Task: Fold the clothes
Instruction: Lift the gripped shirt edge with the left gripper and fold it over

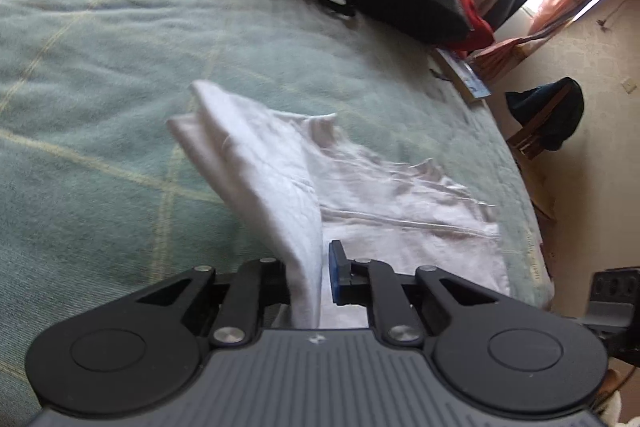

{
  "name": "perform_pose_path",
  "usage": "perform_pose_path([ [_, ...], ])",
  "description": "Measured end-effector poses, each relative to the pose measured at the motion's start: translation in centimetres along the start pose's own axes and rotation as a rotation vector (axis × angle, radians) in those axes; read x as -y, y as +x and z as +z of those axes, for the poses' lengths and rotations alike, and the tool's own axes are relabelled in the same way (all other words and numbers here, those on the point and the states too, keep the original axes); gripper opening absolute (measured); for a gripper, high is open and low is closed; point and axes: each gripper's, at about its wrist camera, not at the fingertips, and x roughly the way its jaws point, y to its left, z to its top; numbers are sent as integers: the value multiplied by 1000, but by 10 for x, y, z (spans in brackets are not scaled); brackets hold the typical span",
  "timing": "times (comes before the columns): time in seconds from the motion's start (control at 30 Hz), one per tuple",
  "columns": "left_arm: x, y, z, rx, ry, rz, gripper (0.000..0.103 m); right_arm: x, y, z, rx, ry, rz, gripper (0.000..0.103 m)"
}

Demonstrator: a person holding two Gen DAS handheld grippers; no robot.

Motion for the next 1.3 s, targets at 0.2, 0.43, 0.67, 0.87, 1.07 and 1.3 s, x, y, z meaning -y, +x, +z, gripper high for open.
perform_pose_path([
  [0.2, 33, -7, 4, 14, 33, 20, 12, 19, -14, 8, 37, 20, 37, 103],
  [0.43, 62, -1, 7, 18, 49, 70, 9, 43, -40, 13, 108, 30, 69, 103],
  [0.67, 95, 3, 11, 9, 69, 27, 9, 69, -51, 14, 138, 68, 109, 103],
  [0.87, 123, 19, 12, -15, 92, -3, 9, 83, -60, 14, 150, 74, 126, 103],
  [1.07, 143, 40, 12, -45, 92, -45, 9, 95, -70, 13, 171, 73, 126, 103],
  [1.3, 168, 68, 10, -82, 110, -89, 9, 105, -81, 11, 193, 73, 118, 103],
])
